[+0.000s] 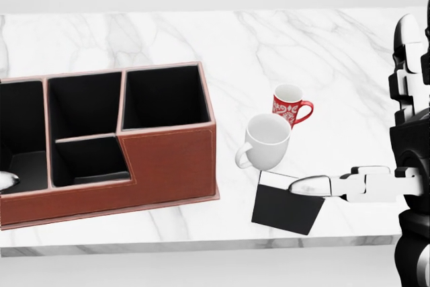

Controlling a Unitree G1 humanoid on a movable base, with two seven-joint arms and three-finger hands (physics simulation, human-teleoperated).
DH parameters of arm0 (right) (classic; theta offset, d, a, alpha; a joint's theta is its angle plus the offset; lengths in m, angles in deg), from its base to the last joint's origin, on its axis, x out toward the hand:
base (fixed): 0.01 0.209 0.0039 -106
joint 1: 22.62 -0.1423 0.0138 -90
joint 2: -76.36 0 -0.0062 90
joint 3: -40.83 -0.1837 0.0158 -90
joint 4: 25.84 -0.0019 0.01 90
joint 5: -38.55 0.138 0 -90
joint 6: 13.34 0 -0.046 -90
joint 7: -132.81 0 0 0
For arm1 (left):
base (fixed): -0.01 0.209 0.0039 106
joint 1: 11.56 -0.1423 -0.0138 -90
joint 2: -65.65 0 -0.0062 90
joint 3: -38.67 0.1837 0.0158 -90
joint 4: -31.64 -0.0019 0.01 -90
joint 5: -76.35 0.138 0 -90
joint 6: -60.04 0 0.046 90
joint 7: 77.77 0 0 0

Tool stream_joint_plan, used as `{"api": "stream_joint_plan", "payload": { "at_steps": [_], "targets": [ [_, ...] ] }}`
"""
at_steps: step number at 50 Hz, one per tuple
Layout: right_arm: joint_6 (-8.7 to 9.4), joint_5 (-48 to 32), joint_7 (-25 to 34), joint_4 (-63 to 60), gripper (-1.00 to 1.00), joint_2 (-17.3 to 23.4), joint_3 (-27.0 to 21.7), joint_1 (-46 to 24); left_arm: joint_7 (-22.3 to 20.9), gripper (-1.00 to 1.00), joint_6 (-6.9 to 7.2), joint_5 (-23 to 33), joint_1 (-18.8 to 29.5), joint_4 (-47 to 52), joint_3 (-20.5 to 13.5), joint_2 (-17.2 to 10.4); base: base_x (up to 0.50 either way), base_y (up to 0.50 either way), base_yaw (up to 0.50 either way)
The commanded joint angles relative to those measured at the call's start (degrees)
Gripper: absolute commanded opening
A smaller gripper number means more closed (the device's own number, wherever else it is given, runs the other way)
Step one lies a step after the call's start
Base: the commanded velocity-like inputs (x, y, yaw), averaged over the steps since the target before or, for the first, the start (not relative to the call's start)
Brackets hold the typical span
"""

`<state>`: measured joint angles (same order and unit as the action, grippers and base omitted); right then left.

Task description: Pick up the book and place it in the right compartment of the caddy.

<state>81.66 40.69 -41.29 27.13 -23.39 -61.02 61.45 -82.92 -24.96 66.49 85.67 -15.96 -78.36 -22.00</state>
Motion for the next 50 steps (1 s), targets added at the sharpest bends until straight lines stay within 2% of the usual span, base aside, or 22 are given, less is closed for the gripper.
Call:
{"api": "stream_joint_plan", "payload": {
  "at_steps": [1, 21, 29, 42, 50],
  "targets": [
    [0.00, -0.18, 0.27, -0.04, 1.00, -0.19, 0.03, 0.33, -0.13, 1.00, 0.00, -0.23, -0.12, 0.19, -0.53, -0.10, 0.49, -0.14, 0.00],
    [0.00, -0.66, 0.34, 0.59, 1.00, -0.31, 0.40, 0.69, -0.35, 1.00, 0.00, 0.55, -0.66, -0.86, -0.01, 0.36, 0.47, -0.11, 0.00],
    [0.00, -1.89, 1.89, -1.36, 1.00, -0.08, 0.94, 1.35, -0.22, 1.00, 0.00, 0.08, -0.32, -0.55, -0.76, -0.08, 0.14, -0.01, 0.00],
    [0.00, -10.70, 6.20, -4.61, 1.00, 0.26, 2.14, 3.16, 0.06, 1.00, 0.00, -0.35, -0.23, 0.06, -1.26, -0.42, 0.00, 0.00, 0.00],
    [0.00, -18.64, 10.98, -6.30, 1.00, -0.75, 3.15, 8.65, 0.10, 1.00, 0.00, -0.90, -0.04, 0.81, -1.96, -0.84, 0.00, 0.00, 0.00]
  ]
}}
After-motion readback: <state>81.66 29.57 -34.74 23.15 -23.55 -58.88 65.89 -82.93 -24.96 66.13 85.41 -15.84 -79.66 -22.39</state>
